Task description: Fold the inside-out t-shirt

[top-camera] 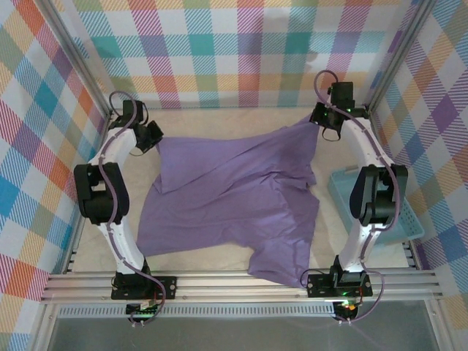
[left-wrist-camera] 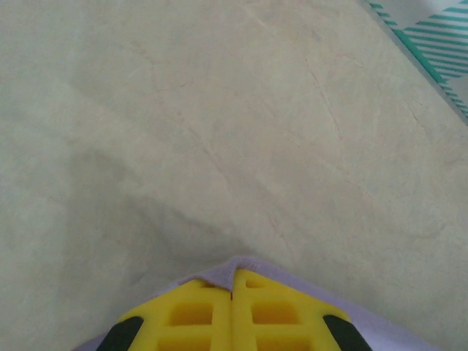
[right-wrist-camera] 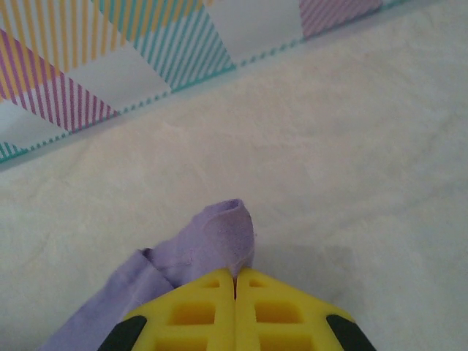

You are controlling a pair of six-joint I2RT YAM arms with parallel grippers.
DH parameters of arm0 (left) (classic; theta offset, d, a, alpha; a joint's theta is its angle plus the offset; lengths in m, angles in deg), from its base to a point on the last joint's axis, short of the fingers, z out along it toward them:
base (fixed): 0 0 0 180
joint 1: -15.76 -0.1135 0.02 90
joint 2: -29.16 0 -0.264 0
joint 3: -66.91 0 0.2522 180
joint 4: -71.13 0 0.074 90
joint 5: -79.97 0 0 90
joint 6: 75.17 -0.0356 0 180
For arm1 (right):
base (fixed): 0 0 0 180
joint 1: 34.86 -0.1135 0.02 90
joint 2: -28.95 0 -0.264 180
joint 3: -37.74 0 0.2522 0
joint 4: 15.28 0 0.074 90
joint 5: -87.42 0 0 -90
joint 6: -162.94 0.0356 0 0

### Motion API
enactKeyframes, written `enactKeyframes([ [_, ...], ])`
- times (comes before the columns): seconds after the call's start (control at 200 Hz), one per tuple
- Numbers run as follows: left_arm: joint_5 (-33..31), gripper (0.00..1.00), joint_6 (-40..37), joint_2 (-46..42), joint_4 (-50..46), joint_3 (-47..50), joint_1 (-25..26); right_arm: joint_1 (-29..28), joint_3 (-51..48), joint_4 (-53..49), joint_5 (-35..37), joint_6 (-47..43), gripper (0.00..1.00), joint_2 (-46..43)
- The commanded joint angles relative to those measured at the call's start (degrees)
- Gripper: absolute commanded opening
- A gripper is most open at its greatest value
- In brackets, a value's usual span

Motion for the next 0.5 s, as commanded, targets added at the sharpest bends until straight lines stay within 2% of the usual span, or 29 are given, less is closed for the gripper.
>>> enactKeyframes([
  [0.0, 2.74, 0.00, -3.25, 3.14, 0.19, -6.75, -1.75, 0.33, 5.54, 0.95, -2.25, -1.56, 0.00, 3.75],
  [0.16, 6.52, 0.00, -6.23, 13.24, -7.76, -22.00, -2.73, 0.36, 12.64, -0.85, -3.43, -1.64, 0.00, 8.95],
  [0.325, 6.00, 0.02, -8.20, 25.97, -21.35, -42.06, -2.69, 0.20, 17.17, -1.86, -4.10, -2.00, 0.00, 12.90],
  [0.4, 5.28, 0.06, -7.35, 29.13, -23.47, -45.35, -2.80, 0.07, 18.64, -2.36, -4.31, -2.09, 0.00, 14.22],
  [0.495, 5.99, 0.07, -5.71, 30.48, -22.19, -45.44, -3.08, -0.15, 19.78, -2.48, -4.46, -2.26, 0.00, 15.21],
])
